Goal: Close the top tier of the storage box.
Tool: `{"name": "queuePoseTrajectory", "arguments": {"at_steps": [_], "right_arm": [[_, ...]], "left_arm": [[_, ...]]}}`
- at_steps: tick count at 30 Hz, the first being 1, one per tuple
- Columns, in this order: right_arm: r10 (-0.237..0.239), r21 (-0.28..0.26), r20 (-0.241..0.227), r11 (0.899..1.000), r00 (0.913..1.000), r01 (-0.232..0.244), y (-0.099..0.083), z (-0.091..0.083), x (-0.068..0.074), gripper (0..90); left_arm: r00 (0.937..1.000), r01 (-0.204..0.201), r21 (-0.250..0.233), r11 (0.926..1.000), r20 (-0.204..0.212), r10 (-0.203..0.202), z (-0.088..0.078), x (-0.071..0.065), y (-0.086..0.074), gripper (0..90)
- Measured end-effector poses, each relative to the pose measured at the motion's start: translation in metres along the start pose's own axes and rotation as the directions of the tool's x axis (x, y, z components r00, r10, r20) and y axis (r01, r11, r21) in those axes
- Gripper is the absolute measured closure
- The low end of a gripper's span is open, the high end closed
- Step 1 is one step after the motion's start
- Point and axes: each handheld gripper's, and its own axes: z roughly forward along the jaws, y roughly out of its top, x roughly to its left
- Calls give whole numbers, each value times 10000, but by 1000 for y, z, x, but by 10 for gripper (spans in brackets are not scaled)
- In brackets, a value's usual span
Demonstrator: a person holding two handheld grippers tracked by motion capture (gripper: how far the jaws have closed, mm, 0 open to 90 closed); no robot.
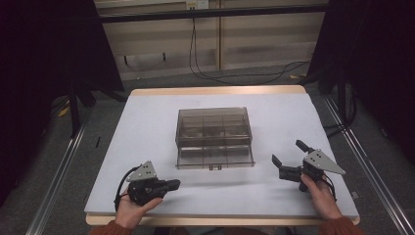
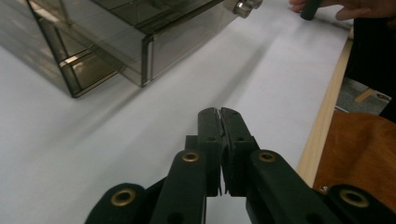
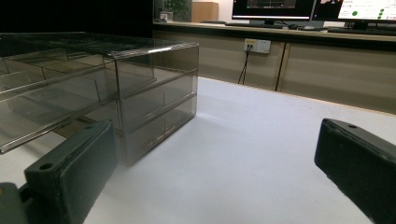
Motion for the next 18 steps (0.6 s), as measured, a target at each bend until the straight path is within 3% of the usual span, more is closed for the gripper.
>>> {"name": "queuePoseTrajectory", "arguments": {"at_steps": [9,12,18], "right_arm": [[17,10,-12,10000,10000,-17,0,0,0,0],[9,8,-17,10000,10000,-9,0,0,0,0],[54,14,15,10000,10000,-54,0,0,0,0]], "left_arm": [[9991,-383,275,9989,199,378,9,-6,6,900],[9991,-330,235,9992,258,324,12,-8,8,900],[9968,-684,284,9973,445,671,21,-10,15,900]]}}
